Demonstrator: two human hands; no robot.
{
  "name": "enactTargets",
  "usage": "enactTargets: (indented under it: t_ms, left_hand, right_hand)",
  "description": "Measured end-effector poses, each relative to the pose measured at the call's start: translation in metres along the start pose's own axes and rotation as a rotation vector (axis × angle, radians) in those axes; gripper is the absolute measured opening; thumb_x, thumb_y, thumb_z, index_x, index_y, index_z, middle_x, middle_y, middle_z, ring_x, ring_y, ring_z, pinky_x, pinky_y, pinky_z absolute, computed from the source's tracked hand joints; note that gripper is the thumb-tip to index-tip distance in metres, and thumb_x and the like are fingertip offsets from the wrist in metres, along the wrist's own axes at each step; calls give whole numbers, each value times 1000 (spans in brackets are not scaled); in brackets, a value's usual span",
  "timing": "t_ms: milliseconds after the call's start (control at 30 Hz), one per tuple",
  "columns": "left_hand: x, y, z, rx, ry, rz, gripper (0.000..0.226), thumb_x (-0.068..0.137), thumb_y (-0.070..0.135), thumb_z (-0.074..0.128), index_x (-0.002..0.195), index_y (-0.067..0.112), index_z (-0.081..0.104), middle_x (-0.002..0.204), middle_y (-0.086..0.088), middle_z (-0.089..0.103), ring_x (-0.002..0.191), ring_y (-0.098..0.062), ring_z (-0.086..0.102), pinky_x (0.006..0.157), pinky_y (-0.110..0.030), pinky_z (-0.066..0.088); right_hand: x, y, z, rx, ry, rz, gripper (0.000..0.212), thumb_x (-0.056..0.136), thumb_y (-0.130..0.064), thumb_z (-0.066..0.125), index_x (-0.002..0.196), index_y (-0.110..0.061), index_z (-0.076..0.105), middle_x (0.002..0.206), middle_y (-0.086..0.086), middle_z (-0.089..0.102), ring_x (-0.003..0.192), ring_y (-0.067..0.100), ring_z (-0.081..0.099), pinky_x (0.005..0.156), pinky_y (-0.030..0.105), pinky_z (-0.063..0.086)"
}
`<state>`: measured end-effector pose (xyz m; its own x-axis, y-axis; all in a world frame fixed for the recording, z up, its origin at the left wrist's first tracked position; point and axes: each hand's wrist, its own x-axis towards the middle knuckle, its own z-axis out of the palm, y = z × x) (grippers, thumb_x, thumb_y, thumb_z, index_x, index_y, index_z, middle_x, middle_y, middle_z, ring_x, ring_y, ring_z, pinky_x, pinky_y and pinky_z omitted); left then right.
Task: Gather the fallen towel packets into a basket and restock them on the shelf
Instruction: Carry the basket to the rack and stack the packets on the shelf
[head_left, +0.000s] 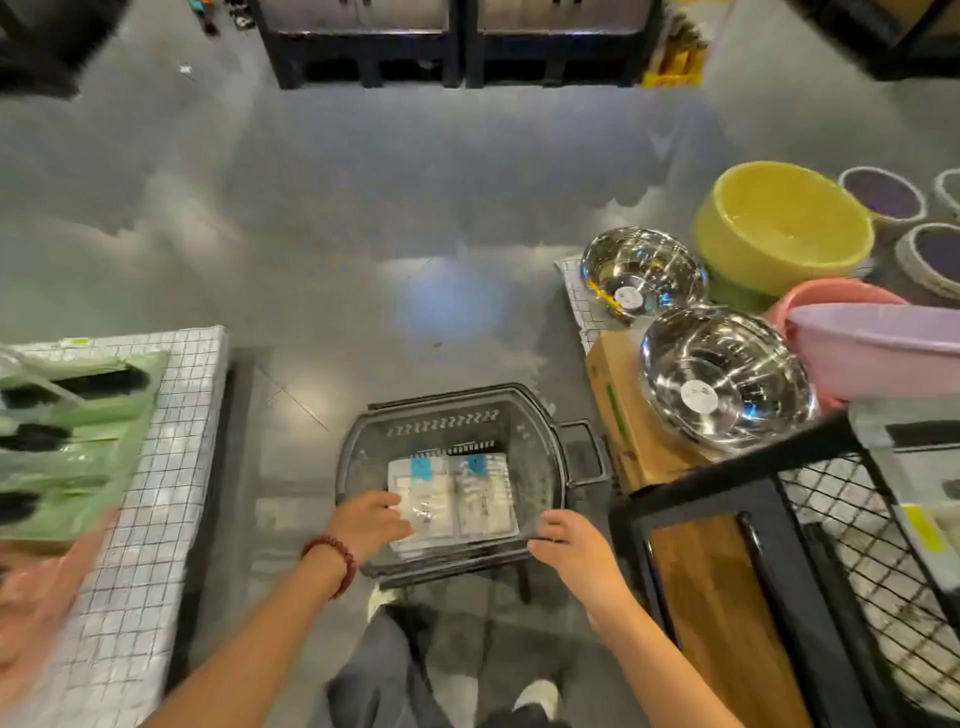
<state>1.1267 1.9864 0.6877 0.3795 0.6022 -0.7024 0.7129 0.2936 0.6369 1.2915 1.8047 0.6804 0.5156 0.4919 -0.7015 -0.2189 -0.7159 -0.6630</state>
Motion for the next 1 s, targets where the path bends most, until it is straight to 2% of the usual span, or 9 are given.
enactTargets:
  t_ms: [67, 167, 367, 500, 700, 833, 867, 933, 1000]
  left_hand:
    - [17, -24, -35, -4, -4, -59, 25, 76, 10, 76, 98, 6, 66, 95, -9, 65, 99, -20, 59, 82, -29, 49]
    - [47, -55, -77, -37, -5, -150, 47, 75, 5, 77, 117, -5, 59, 115, -18, 62, 110, -27, 57, 99, -36, 44]
    - [126, -109, -112, -93, 108, -254, 50, 75, 7, 76, 121, 1, 56, 119, -16, 59, 100, -20, 53, 85, -24, 39]
    - [197, -148, -108, -97, 144, -280, 46, 76, 6, 76, 117, 5, 57, 125, -17, 56, 115, -27, 52, 97, -32, 40]
    - [307, -213, -85, 79, 246, -276, 71, 76, 21, 77, 135, 8, 42, 137, -16, 47, 126, -29, 44, 102, -33, 35]
    - [359, -250, -68, 126, 370, -282, 87, 72, 27, 80, 142, 7, 31, 139, -15, 45, 127, -31, 43, 104, -39, 36]
    - [369, -257, -63, 111, 397, -276, 85, 71, 29, 81, 140, 9, 36, 133, -13, 52, 121, -30, 50, 101, -39, 41]
    - [382, -268, -53, 86, 480, -247, 63, 71, 29, 81, 123, 9, 52, 101, -5, 65, 93, -25, 62, 75, -31, 51]
    - [389, -275, -44, 90, 606, -192, 34, 74, 25, 77, 99, 14, 57, 72, 9, 58, 67, -13, 59, 54, -19, 41]
  right_hand:
    - [24, -15, 41, -58, -72, 30, 42, 86, -9, 64, 126, -9, 51, 113, 3, 59, 99, 13, 56, 67, 9, 43]
    - [60, -33, 98, -130, -129, 78, 41, 88, -6, 62, 127, -4, 49, 121, 11, 58, 102, 16, 56, 73, 14, 42]
    - [139, -28, 176, -236, -170, 172, 42, 86, -7, 64, 127, -6, 51, 123, 11, 57, 114, 24, 56, 81, 21, 40]
    - [220, 1, 210, -331, -184, 241, 42, 86, -12, 65, 126, -8, 53, 122, 8, 60, 112, 22, 57, 88, 27, 45]
    - [338, 74, 241, -415, -231, 340, 38, 89, -14, 63, 125, -8, 53, 128, 8, 55, 114, 23, 54, 88, 31, 46]
    - [399, 125, 253, -464, -242, 386, 42, 89, -15, 62, 129, -6, 51, 130, 8, 52, 119, 24, 50, 100, 36, 43]
    - [413, 138, 257, -458, -235, 390, 41, 88, -13, 62, 127, -4, 52, 126, 10, 54, 117, 25, 51, 100, 37, 44]
    - [437, 162, 265, -432, -185, 407, 38, 86, -8, 63, 122, 3, 55, 113, 15, 59, 110, 29, 55, 98, 42, 45]
    - [459, 183, 274, -402, -145, 403, 40, 85, -6, 62, 119, 11, 53, 114, 27, 58, 108, 38, 56, 96, 46, 46]
